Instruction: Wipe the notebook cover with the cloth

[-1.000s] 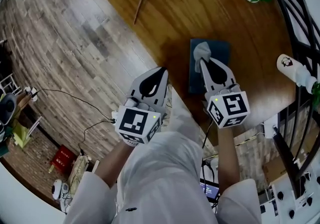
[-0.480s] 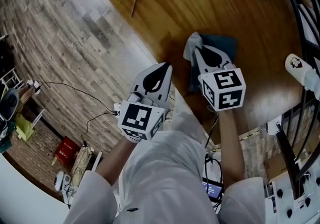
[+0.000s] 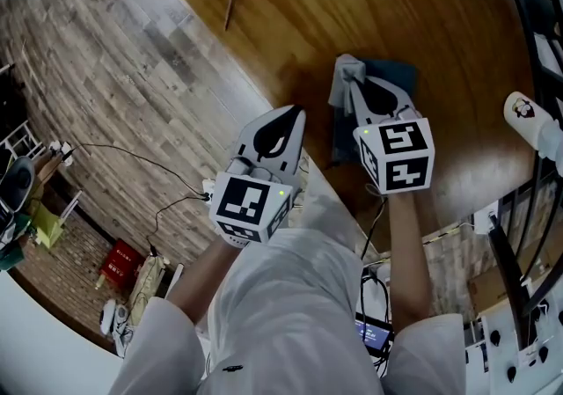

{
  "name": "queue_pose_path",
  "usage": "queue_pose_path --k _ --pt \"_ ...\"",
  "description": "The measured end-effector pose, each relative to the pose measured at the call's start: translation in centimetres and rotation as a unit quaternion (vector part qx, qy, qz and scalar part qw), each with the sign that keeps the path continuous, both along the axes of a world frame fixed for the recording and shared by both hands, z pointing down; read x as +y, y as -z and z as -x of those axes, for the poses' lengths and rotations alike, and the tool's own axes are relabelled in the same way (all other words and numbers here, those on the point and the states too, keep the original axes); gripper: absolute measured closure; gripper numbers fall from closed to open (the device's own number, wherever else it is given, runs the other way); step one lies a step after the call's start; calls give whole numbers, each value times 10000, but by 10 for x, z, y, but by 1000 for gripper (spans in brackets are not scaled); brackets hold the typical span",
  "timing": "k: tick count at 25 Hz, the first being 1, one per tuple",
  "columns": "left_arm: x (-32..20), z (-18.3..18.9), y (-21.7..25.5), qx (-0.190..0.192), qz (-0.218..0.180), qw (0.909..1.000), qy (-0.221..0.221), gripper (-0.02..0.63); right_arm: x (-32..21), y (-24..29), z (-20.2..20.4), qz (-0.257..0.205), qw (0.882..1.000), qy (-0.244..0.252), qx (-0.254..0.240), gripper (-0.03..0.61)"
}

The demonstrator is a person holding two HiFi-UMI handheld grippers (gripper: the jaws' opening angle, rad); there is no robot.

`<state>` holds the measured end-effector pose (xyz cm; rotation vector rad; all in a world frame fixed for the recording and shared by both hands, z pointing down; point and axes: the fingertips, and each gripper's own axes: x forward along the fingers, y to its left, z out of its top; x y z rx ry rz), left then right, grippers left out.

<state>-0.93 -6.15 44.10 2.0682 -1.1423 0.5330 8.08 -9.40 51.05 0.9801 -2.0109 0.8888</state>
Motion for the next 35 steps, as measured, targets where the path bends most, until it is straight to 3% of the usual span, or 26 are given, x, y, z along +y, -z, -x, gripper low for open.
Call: queue_pose_path --k 16,30,35 --pt "6 -20 -2 -29 32 9997 -225 594 -3 1 -85 -138 9975 -471 503 549" --pt "20 -18 -5 -89 182 9992 -347 594 -4 11 -119 -458 9901 -516 1220 551" --pt "22 -14 2 -89 -56 9995 -307 594 6 29 -132 -581 9872 -666 1325 551"
